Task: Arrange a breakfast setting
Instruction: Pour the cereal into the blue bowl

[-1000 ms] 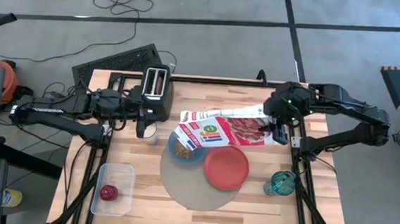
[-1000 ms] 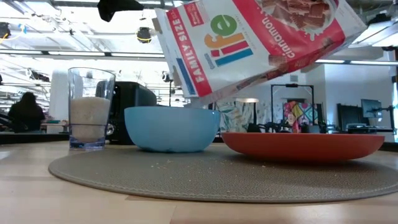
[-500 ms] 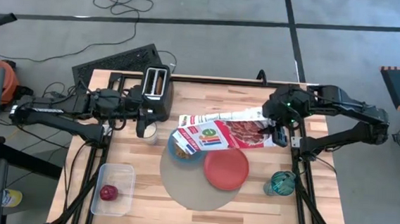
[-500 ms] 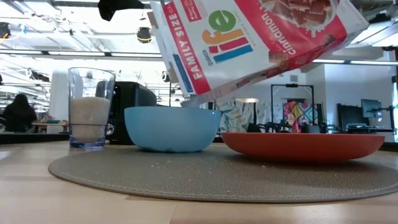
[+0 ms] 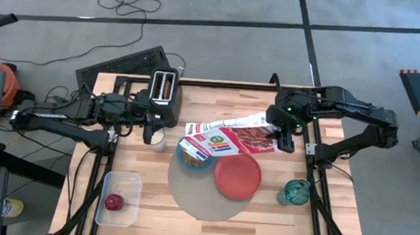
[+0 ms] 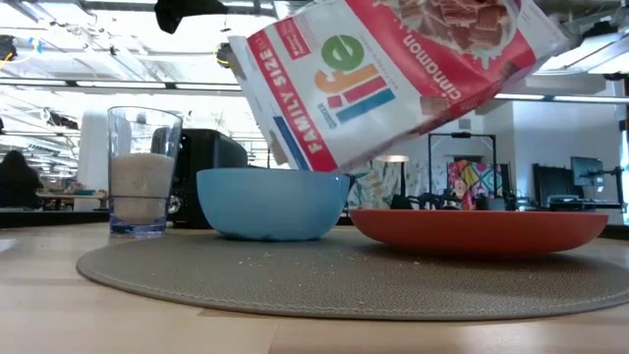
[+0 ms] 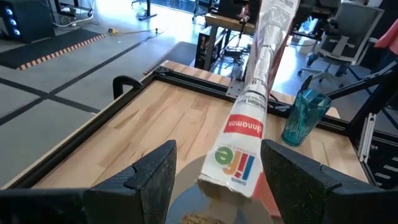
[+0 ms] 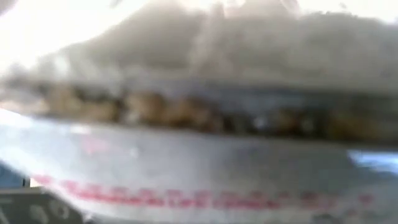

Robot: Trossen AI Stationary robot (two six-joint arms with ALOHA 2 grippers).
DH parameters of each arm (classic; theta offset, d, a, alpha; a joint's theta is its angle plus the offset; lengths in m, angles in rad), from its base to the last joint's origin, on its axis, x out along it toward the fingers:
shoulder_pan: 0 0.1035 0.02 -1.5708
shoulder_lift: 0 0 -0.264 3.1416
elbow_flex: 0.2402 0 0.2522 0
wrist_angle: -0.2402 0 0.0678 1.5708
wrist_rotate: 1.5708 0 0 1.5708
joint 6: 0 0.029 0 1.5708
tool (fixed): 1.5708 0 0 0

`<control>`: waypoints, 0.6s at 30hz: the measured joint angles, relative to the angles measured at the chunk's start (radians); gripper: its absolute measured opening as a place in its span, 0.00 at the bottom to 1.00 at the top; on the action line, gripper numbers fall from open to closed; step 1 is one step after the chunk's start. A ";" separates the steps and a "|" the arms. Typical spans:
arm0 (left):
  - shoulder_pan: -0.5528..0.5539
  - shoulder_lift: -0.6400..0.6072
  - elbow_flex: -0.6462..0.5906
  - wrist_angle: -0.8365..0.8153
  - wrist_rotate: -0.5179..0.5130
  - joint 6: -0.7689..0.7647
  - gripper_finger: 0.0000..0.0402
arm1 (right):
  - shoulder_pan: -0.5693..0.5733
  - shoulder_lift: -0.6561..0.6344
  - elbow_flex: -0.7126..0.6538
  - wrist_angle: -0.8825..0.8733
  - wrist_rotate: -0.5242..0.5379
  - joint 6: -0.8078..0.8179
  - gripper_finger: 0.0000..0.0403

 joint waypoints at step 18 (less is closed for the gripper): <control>0.000 0.000 0.000 -0.002 0.000 0.002 0.55 | 0.000 -0.008 0.008 -0.003 -0.001 -0.003 0.52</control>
